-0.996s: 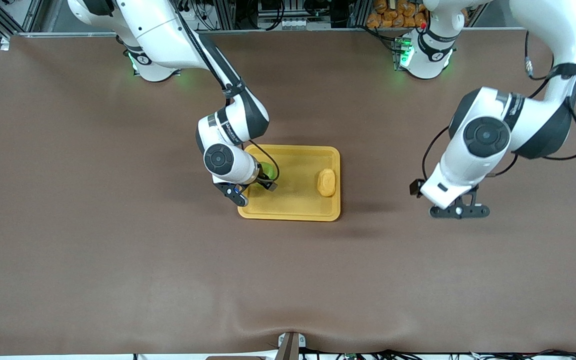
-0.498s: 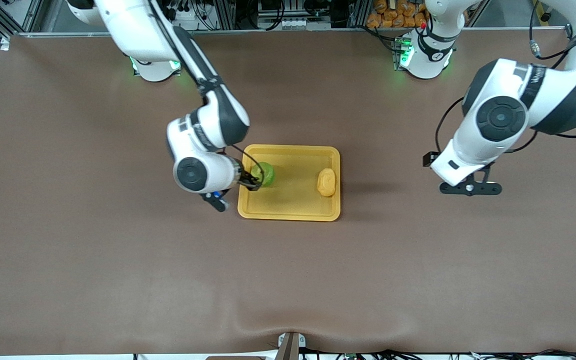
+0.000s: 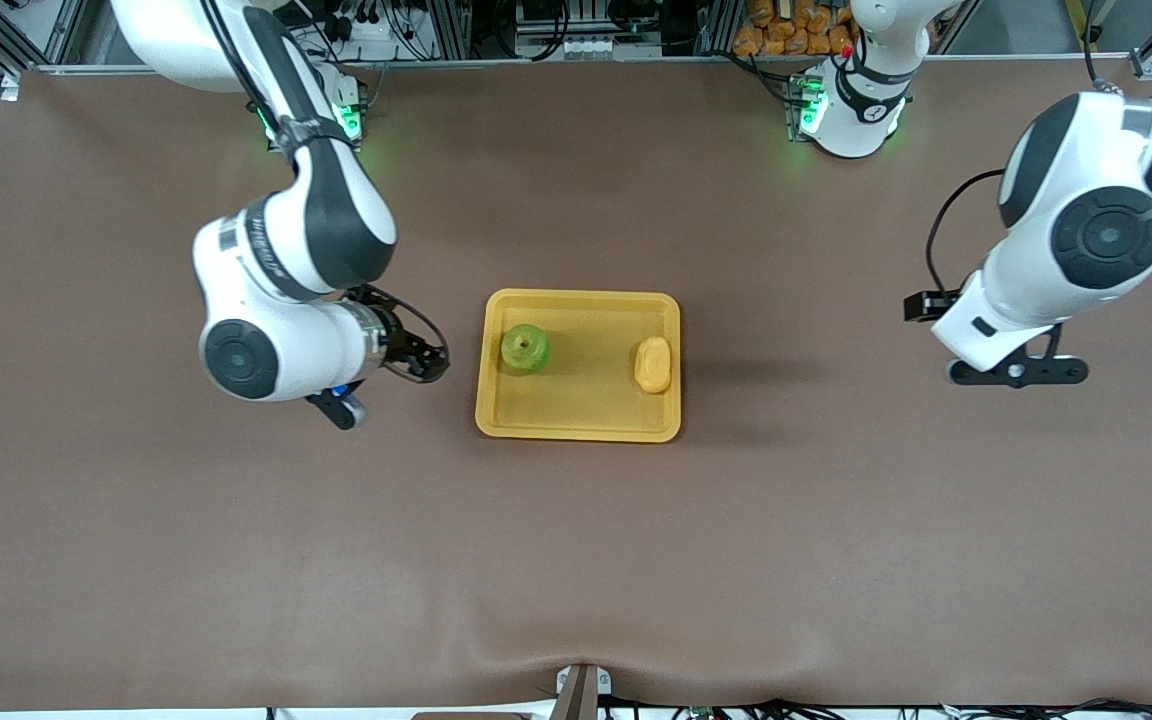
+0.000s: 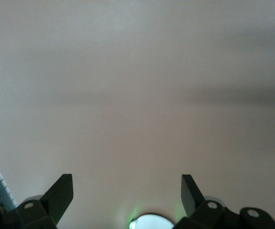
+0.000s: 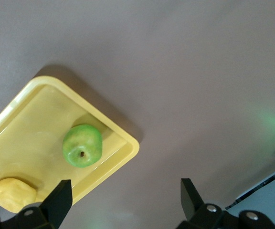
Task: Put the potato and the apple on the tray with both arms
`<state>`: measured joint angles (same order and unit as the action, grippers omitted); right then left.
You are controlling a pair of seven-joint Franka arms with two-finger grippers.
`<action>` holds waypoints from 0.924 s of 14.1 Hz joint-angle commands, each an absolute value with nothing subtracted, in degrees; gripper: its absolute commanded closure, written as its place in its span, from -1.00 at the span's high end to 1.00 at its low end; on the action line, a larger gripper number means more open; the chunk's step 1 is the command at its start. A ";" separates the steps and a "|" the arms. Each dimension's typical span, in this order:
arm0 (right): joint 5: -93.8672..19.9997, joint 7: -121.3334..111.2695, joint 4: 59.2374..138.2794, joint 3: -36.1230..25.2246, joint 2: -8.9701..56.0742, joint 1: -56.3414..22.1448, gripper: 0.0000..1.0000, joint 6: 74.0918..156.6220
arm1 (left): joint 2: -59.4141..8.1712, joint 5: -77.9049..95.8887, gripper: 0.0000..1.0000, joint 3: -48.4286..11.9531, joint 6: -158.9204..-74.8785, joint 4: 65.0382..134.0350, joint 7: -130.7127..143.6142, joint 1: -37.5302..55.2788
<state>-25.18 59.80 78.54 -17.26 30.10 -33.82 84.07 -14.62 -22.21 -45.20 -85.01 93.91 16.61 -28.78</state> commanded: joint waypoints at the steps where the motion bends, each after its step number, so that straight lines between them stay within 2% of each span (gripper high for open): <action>1: -22.68 56.01 76.21 -16.00 29.36 -29.12 1.00 79.03 | -12.75 -19.70 1.00 -39.15 -80.26 92.46 12.14 -26.31; 3: -22.68 49.25 73.05 -12.59 29.36 -22.36 1.00 73.42 | -9.25 -13.22 1.00 -26.87 -79.01 92.90 10.03 -18.23; 4: -22.24 46.87 72.60 -11.26 29.27 -20.15 1.00 71.65 | -8.10 -10.49 1.00 -22.54 -78.75 93.34 8.45 -15.58; 6: -22.15 44.84 72.42 -10.46 27.78 -16.54 1.00 71.28 | -6.69 -8.62 1.00 -16.99 -76.91 93.43 5.29 -11.71; 9: -19.70 34.93 72.16 -8.26 26.46 -10.82 1.00 70.40 | -3.97 -2.31 1.00 -6.45 -78.56 93.60 4.49 -3.45; 10: -18.90 32.37 71.38 -8.35 26.37 -9.85 1.00 70.40 | -2.74 -1.85 1.00 -4.50 -79.71 94.21 4.48 -1.69; 13: -18.90 23.16 66.20 -7.82 26.72 -4.94 1.00 67.69 | -1.15 -0.97 1.00 -4.39 -84.17 94.74 4.48 -0.70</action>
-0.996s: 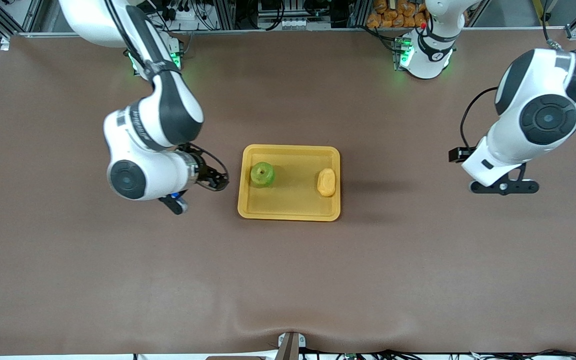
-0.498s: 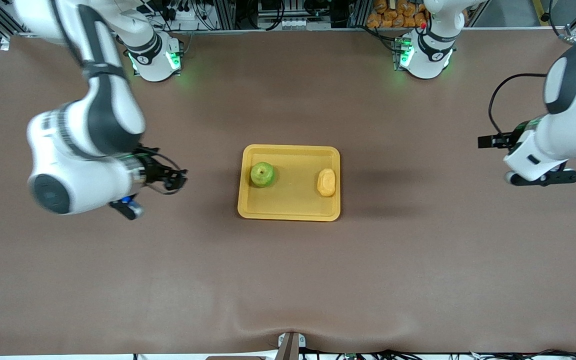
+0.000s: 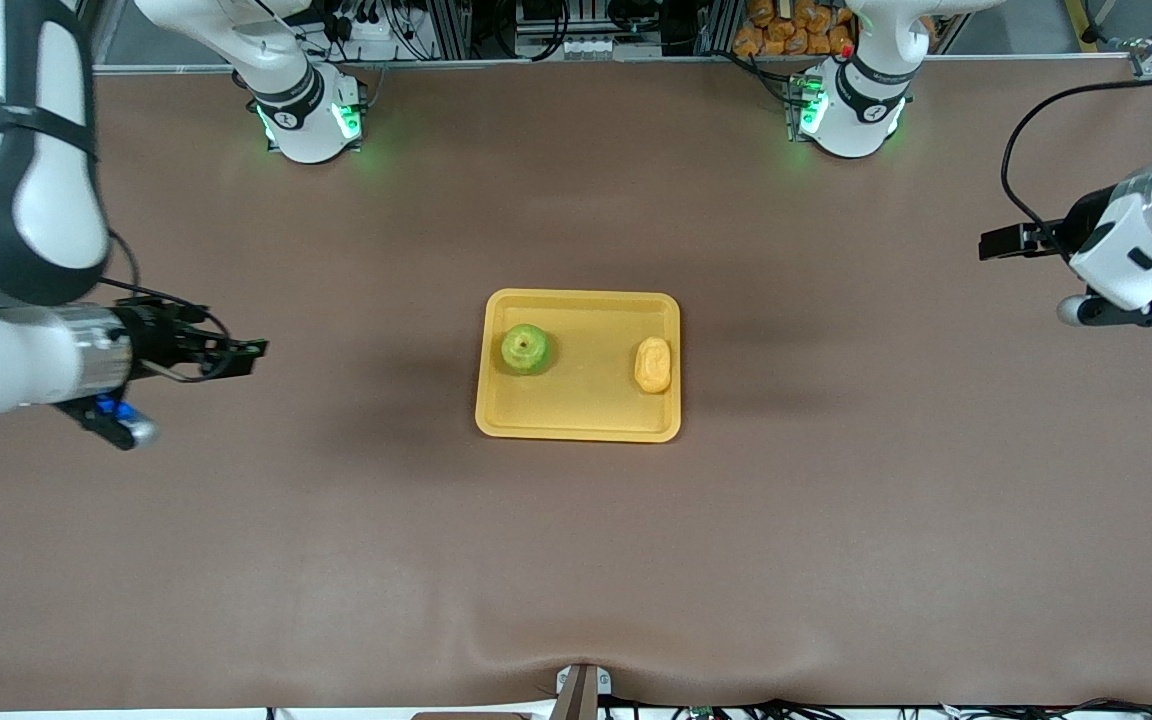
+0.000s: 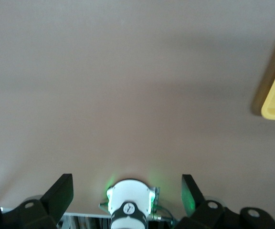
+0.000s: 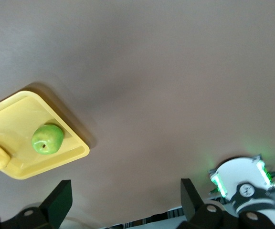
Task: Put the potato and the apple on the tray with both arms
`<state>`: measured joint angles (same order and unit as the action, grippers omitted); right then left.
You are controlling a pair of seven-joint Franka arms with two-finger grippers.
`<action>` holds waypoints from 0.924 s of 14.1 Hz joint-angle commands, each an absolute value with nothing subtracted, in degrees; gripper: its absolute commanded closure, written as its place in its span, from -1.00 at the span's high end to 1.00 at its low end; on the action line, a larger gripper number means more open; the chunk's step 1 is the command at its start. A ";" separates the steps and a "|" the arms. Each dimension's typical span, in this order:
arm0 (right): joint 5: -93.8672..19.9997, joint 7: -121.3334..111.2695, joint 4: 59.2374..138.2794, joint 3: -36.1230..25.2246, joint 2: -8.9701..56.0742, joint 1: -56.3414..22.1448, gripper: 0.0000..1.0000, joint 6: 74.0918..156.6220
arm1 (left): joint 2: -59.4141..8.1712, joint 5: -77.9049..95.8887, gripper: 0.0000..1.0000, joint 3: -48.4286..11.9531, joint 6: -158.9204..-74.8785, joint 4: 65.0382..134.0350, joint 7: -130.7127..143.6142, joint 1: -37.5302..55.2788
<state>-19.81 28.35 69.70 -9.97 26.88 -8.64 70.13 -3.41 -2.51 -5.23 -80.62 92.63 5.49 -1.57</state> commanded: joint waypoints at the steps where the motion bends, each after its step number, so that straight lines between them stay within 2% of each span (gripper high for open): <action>1: -18.90 19.55 65.75 -7.91 26.72 -4.14 1.00 67.24 | -1.23 -0.53 1.00 -4.74 -84.55 93.88 4.48 -0.79; 5: -17.84 8.55 65.65 -8.26 26.46 -1.50 1.00 67.15 | -1.84 -0.53 1.00 -3.35 -85.87 88.61 -1.82 0.17; 7: -13.73 7.12 65.39 -8.09 24.97 -1.40 1.00 67.15 | -1.32 -0.70 1.00 -3.34 -88.49 88.42 -2.72 0.18; 10: -6.70 7.12 66.09 -4.84 17.87 -1.05 1.00 67.06 | 1.48 -0.79 1.00 -2.30 -89.03 89.46 -8.15 1.49; 13: -5.81 7.12 71.17 -4.66 10.22 -0.27 1.00 66.44 | 1.76 -0.26 1.00 -0.35 -89.03 89.92 -8.80 3.51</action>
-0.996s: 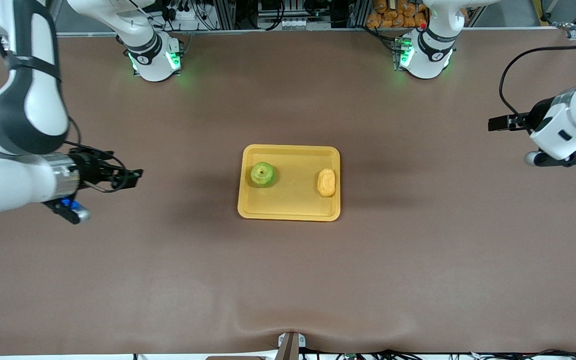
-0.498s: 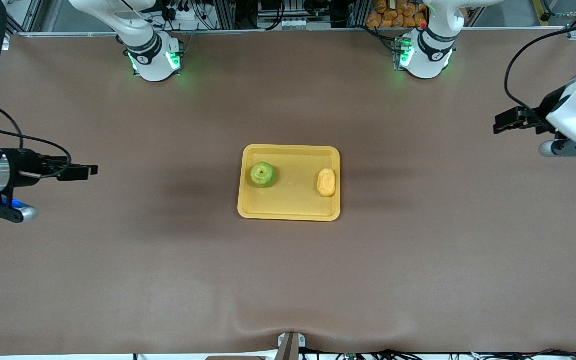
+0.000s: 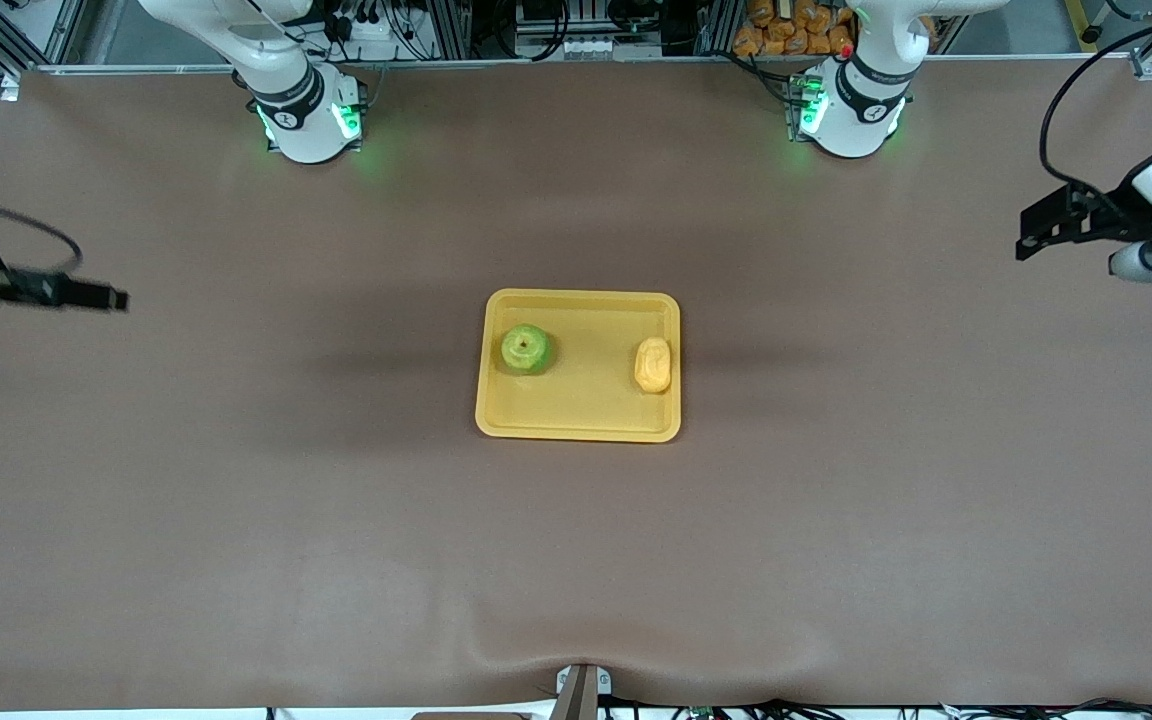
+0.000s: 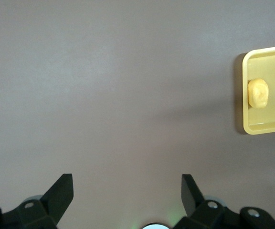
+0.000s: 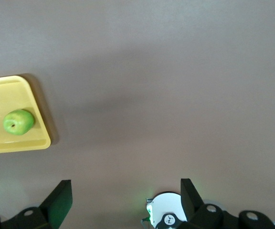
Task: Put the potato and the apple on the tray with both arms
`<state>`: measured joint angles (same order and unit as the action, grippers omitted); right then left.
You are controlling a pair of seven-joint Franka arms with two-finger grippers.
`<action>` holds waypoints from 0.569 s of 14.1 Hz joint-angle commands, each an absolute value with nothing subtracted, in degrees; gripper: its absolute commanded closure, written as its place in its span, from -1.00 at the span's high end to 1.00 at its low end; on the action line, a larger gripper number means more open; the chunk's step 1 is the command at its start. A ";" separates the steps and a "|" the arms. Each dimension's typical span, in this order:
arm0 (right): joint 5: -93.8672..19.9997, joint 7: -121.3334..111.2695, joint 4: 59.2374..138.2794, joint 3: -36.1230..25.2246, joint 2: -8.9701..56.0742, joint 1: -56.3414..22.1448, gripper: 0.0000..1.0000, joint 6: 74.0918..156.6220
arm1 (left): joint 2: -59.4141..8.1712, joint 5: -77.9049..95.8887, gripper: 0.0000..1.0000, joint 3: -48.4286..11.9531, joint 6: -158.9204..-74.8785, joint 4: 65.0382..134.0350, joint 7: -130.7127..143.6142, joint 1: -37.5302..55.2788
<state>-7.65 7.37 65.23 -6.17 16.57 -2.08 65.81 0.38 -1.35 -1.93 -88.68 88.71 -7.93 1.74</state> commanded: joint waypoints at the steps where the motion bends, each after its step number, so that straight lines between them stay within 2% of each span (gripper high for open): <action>1: -5.37 7.12 73.28 -4.66 7.85 0.43 1.00 66.97 | 1.32 -0.18 1.00 -0.35 -89.03 89.04 -8.70 3.78; 3: -2.57 7.12 78.63 -4.83 3.37 0.53 1.00 70.55 | 1.23 0.44 1.00 -0.79 -87.90 88.68 -4.33 5.17; 6: -0.70 7.03 94.61 -4.66 -7.70 0.70 1.00 82.32 | 1.14 0.44 1.00 -0.44 -87.54 88.59 -3.43 4.84; 8: -0.70 6.94 98.78 -4.66 -10.54 0.97 1.00 85.25 | 0.70 0.44 1.00 -0.61 -87.02 88.68 -3.43 4.39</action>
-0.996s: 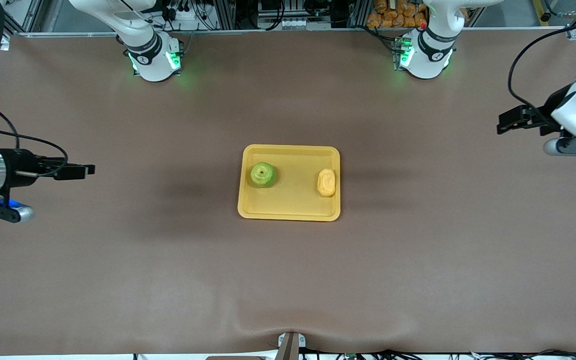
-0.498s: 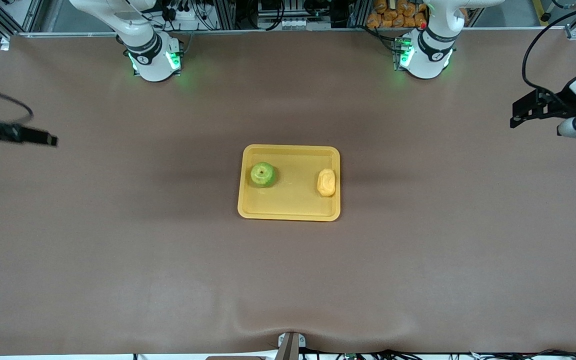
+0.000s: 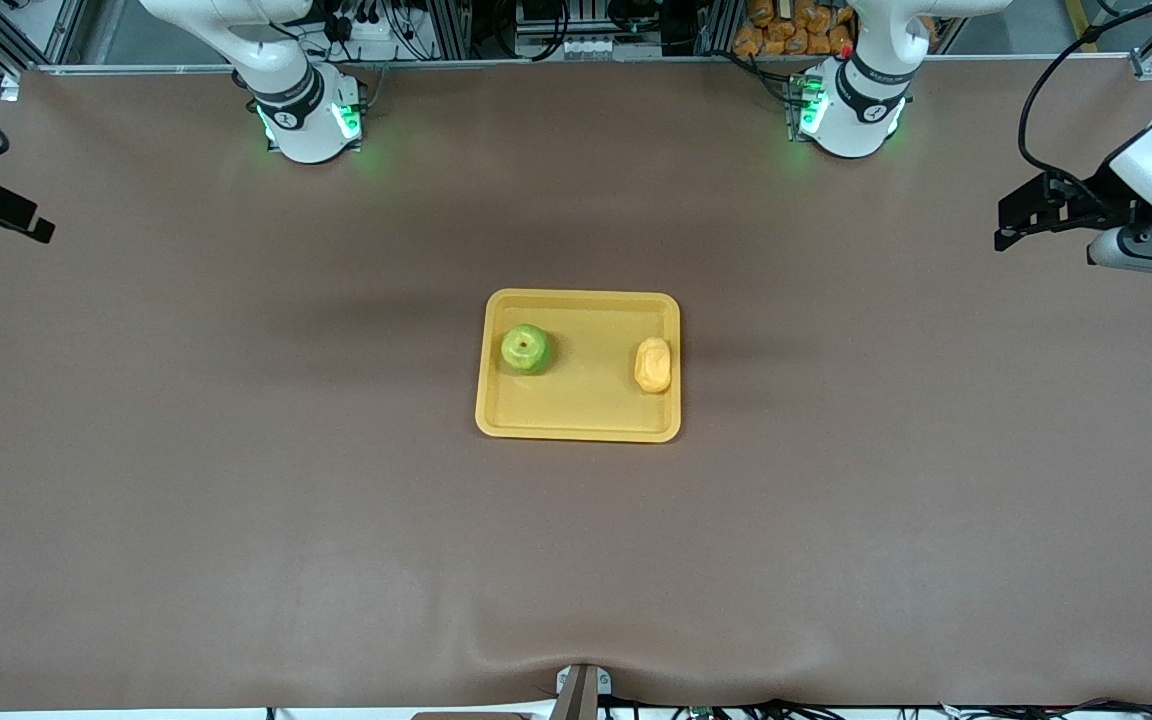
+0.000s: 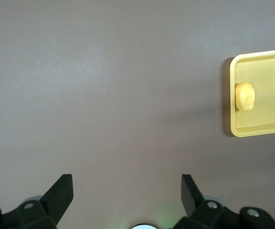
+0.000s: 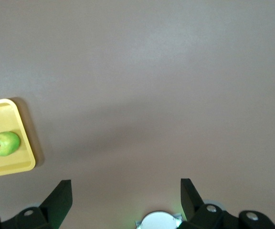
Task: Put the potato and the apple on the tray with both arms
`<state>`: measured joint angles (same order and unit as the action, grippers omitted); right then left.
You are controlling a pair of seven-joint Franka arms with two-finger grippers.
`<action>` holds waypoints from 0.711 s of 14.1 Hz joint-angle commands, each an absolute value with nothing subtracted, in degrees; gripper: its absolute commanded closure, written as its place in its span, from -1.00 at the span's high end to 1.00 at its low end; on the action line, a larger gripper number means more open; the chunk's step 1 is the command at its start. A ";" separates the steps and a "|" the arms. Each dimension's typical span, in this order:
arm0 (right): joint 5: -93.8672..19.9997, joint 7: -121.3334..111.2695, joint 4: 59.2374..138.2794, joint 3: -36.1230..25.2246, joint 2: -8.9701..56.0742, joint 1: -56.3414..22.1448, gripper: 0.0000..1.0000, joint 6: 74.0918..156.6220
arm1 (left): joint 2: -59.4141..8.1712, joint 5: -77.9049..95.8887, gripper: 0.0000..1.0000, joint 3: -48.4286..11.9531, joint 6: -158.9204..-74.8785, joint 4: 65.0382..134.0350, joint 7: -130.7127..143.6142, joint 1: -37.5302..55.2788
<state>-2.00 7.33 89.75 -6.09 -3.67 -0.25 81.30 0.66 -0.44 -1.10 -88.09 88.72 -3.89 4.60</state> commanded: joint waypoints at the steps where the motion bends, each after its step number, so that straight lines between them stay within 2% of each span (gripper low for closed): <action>1: -0.79 6.42 98.27 -4.75 -10.29 1.23 1.00 85.17 | 0.79 0.44 1.00 -0.79 -86.58 88.59 -3.34 4.48; 4: 0.35 1.32 92.21 -4.75 -6.95 2.80 1.00 84.21 | 1.23 0.44 1.00 -0.88 -84.56 88.59 -3.17 4.48; 10: 4.04 1.23 89.22 -4.66 -4.75 1.41 1.00 82.97 | 1.32 -0.44 1.00 -3.69 -82.27 89.03 -0.88 4.49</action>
<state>2.34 1.90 92.42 -5.20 -6.75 1.18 84.17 0.60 -0.44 -3.04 -83.13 88.71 -1.33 4.66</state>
